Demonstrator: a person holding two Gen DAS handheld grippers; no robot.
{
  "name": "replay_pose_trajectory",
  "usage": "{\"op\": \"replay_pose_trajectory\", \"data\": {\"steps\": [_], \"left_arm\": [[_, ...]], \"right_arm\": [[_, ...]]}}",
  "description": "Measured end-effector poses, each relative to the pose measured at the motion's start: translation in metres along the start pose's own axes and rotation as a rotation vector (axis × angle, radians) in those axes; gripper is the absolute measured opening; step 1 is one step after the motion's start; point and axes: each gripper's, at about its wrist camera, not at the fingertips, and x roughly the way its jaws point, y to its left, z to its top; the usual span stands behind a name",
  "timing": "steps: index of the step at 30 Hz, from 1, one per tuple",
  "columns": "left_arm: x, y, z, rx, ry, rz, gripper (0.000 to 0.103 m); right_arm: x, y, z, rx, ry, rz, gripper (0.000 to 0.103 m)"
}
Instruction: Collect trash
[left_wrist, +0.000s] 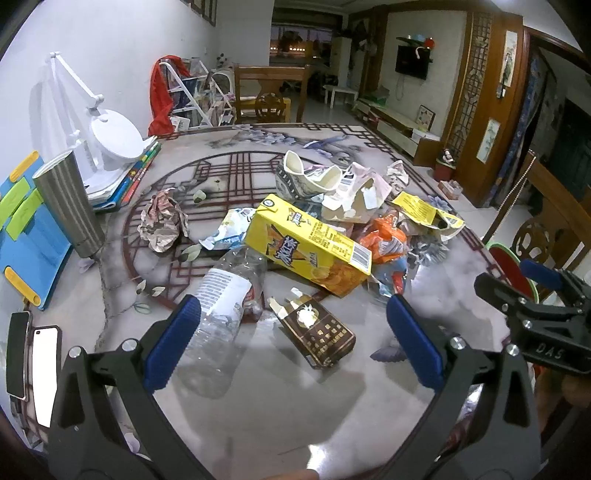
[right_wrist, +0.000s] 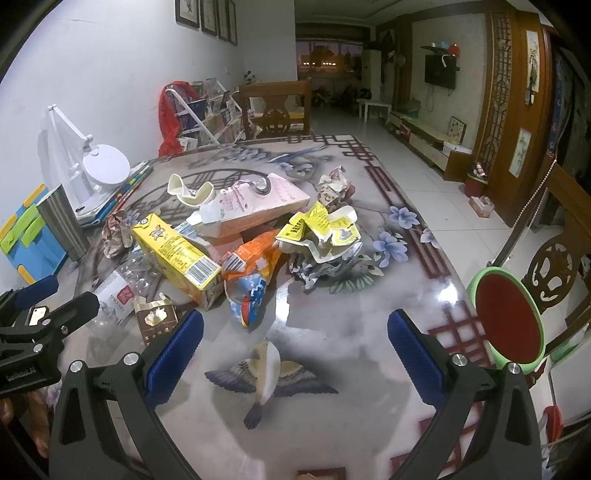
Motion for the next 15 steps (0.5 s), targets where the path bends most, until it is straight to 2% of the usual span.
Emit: {"op": "replay_pose_trajectory", "data": {"steps": [15], "left_arm": [[0.0012,-0.0009,-0.0019,0.006,0.011,-0.001,0.099]], "right_arm": [[0.0002,-0.0002,0.0004,0.000,0.002,0.000,0.096]]}}
